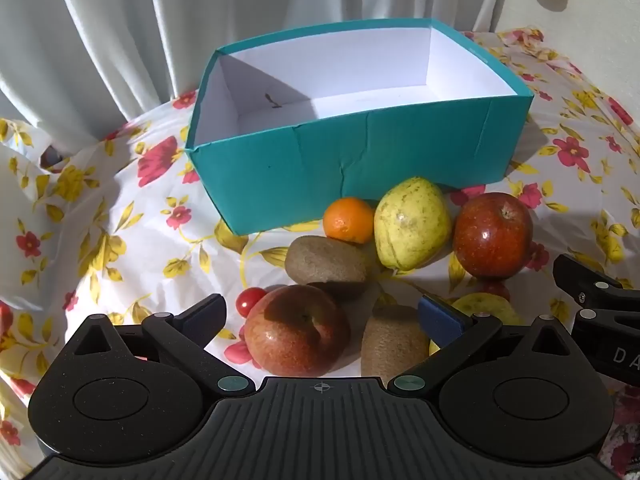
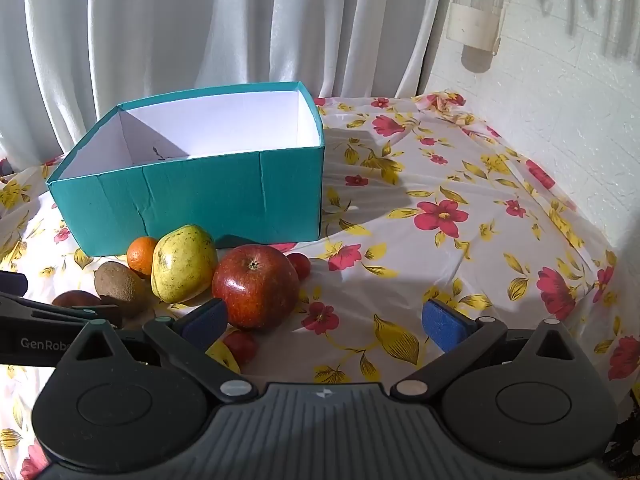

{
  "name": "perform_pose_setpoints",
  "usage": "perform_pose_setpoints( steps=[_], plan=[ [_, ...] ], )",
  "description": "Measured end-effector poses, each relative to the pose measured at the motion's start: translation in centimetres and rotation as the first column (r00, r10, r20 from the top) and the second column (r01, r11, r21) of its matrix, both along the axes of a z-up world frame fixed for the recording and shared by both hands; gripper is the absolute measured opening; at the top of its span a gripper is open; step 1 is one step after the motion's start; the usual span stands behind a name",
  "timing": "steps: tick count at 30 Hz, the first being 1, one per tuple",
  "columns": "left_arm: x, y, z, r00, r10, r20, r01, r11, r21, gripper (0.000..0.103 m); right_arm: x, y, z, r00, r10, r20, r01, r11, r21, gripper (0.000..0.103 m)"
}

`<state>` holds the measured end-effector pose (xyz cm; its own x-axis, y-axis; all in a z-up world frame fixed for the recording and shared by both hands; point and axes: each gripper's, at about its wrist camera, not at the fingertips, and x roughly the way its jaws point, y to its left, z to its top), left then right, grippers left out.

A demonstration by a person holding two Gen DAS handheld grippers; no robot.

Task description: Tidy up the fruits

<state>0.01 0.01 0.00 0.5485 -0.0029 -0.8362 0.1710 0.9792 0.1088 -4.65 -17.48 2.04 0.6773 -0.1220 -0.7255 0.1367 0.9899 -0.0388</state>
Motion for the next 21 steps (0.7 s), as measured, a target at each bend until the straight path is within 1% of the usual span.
perform_pose_setpoints(
  steps=[21],
  plan=[
    [-0.61, -0.24, -0.03, 1.000, -0.002, -0.003, 0.002, 1.000, 0.013, 0.103, -0.33, -0.01, 0.60, 1.000, -0.003, 0.008, 0.003, 1.000, 0.000, 0.103]
  ],
)
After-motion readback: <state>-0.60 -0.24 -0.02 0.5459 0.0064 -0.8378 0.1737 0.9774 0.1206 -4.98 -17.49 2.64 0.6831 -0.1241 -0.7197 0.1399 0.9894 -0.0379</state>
